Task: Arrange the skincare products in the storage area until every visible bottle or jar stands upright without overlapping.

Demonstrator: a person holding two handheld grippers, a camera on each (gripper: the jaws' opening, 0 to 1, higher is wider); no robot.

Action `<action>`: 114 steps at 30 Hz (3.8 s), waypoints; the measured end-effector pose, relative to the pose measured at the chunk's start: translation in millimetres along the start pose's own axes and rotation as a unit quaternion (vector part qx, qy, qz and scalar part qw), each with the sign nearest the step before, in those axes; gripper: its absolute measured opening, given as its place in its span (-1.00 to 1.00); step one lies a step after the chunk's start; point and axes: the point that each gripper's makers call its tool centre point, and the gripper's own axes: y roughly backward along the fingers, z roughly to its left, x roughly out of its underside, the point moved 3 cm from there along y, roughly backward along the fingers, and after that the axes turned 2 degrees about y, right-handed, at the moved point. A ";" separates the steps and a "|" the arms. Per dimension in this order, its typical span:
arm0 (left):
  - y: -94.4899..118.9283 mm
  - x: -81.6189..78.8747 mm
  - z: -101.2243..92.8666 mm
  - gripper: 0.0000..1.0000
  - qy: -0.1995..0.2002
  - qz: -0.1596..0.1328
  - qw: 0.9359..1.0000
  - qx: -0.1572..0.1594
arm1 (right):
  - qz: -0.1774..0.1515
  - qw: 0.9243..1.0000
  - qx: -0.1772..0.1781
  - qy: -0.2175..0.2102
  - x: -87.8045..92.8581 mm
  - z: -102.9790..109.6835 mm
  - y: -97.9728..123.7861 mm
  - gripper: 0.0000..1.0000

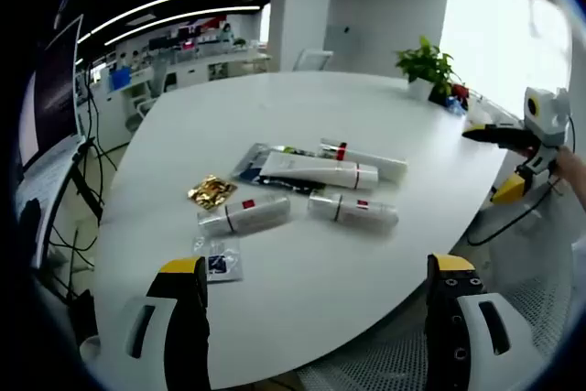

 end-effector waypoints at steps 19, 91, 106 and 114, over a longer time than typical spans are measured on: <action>-4.6 -0.3 4.9 0.94 0.004 0.008 1.000 -0.007 | 0.009 1.000 -0.023 -0.005 1.5 -0.6 -12.4 1.00; -10.6 3.3 6.9 0.94 0.009 0.020 1.000 0.011 | 0.081 0.991 -0.087 0.062 -20.3 -23.3 -58.8 1.00; -11.5 1.5 6.8 0.94 0.001 0.023 1.000 0.017 | 0.136 0.981 -0.100 0.095 -14.4 -36.3 -84.5 0.94; -13.3 3.9 4.5 0.94 0.003 0.026 0.999 0.022 | 0.159 0.976 -0.099 0.109 -12.2 -46.6 -98.8 0.90</action>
